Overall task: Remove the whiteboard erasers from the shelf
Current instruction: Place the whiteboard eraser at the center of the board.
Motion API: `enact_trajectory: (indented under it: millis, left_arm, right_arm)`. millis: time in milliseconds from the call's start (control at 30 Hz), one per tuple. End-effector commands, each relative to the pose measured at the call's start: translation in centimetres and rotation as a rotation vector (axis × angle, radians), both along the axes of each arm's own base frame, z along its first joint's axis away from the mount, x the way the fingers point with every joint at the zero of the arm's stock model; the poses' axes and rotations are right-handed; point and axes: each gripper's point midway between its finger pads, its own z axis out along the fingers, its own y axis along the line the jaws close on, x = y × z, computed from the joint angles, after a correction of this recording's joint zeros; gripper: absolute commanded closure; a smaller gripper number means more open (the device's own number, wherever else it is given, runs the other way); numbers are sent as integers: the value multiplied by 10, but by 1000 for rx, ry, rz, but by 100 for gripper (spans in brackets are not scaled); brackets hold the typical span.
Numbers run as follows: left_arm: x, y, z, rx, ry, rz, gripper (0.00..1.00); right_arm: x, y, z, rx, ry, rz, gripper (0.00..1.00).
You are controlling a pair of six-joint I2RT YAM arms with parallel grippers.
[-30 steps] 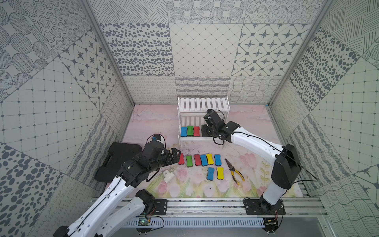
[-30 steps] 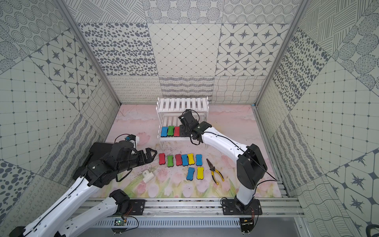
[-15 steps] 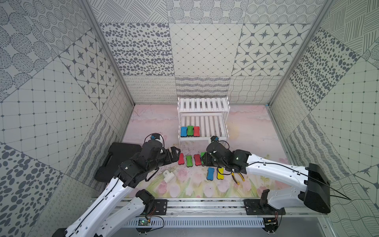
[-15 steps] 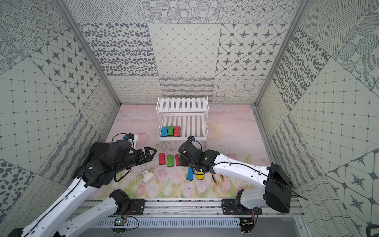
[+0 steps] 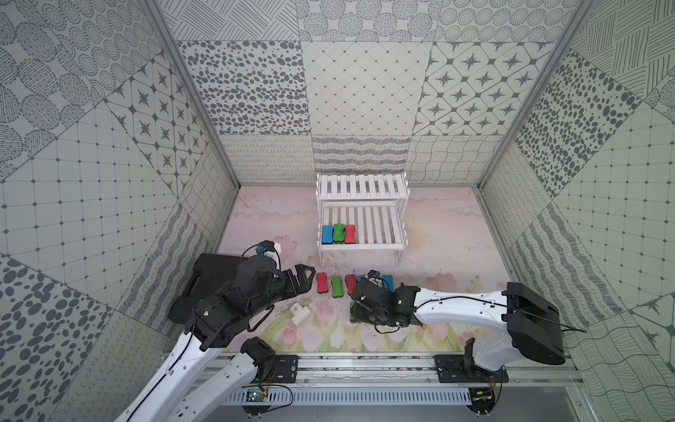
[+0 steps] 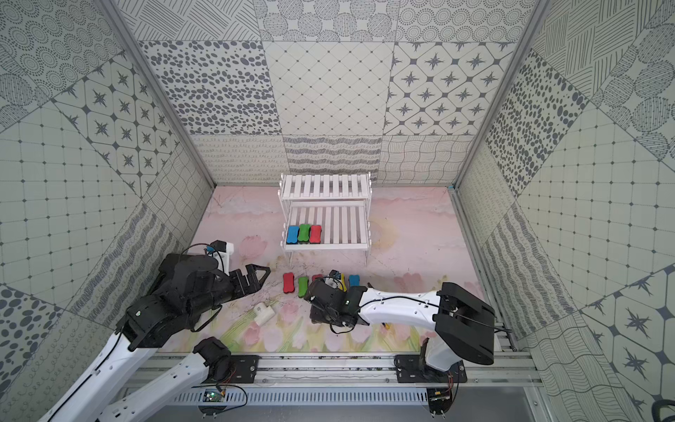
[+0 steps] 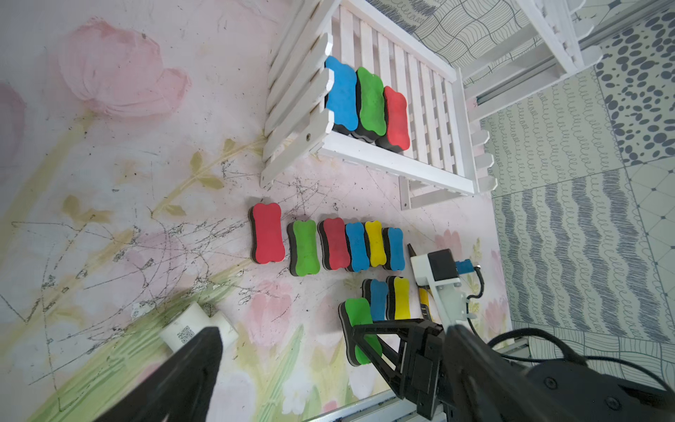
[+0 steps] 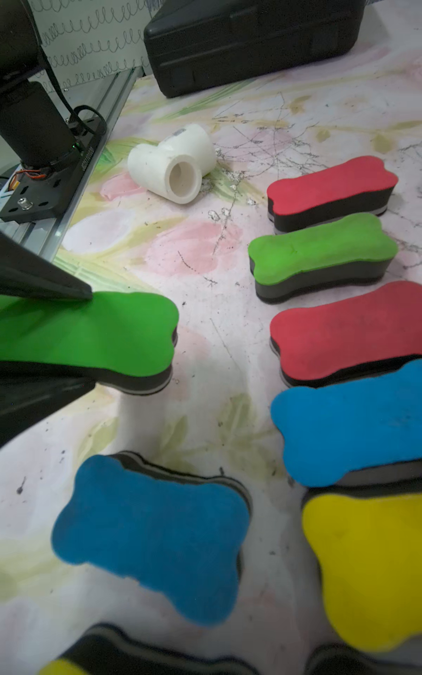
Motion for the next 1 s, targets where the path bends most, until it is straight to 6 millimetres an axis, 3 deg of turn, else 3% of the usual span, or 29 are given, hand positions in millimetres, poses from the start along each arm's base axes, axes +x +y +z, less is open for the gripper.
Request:
enact_trajectory:
  millis: [0,167,367,733,967]
  left_arm:
    - [-9,7,-5,11,38,17,1]
    - [-13,11,-2,11,32,21,0]
    - [-14,13,1,16,21,25,0]
    - [-14,12,4,12,8,16,1]
    - [-14,13,0,21,10,17,1]
  right_arm:
    - [5,5,-10,18,13,-39,65]
    - [16,7,-14,-5,-6,-35,65]
    - [22,-13,-28,-57,0,-65,64]
    - [28,-37,-29,-123,-3,6,64]
    - [24,-37,-31,-145,12,48,56]
